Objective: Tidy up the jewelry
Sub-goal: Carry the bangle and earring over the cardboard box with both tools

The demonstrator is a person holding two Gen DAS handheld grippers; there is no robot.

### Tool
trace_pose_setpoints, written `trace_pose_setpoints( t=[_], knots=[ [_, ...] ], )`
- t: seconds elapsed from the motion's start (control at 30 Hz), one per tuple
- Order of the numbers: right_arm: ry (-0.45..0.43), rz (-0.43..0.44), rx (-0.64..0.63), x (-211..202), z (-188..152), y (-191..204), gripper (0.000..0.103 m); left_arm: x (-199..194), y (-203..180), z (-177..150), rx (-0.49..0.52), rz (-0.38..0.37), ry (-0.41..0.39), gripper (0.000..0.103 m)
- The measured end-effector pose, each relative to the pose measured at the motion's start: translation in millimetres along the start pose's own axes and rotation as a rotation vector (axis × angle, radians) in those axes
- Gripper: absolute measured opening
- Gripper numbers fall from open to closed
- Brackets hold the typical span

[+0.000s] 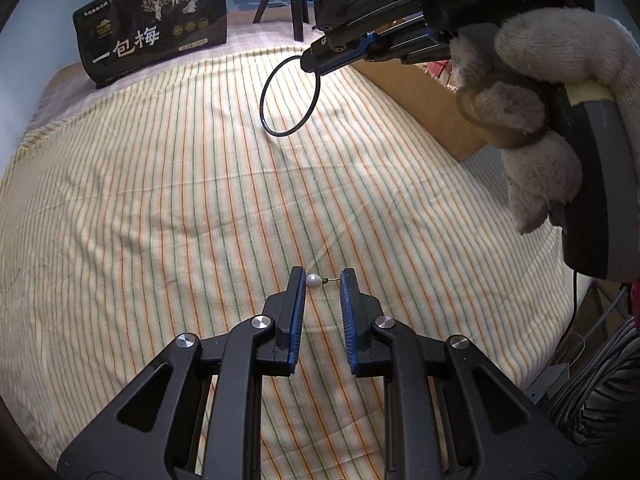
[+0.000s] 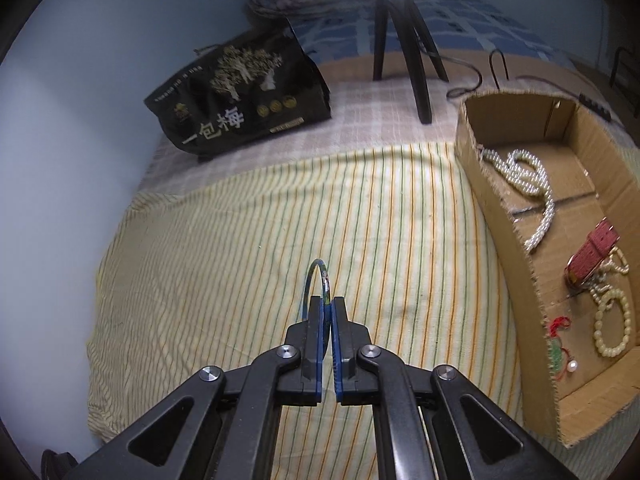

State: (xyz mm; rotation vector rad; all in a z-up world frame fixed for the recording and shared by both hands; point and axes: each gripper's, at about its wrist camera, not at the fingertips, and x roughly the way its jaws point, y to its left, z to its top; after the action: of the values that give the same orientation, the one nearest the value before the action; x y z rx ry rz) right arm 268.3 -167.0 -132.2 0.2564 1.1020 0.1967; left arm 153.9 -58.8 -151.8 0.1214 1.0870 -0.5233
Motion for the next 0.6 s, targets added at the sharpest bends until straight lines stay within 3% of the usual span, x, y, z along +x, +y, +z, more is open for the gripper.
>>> trace_pose_setpoints(
  t=[0.3, 0.6],
  knots=[
    [-0.08, -0.035, -0.056, -36, 4, 2, 0.001, -16, -19, 15, 0.002, -0.019, -0.049, 0.016],
    [-0.151, -0.081, -0.034, -70, 14, -30, 0.001, -22, -39, 42, 0.007, -0.045, -0.099, 0.016]
  ],
)
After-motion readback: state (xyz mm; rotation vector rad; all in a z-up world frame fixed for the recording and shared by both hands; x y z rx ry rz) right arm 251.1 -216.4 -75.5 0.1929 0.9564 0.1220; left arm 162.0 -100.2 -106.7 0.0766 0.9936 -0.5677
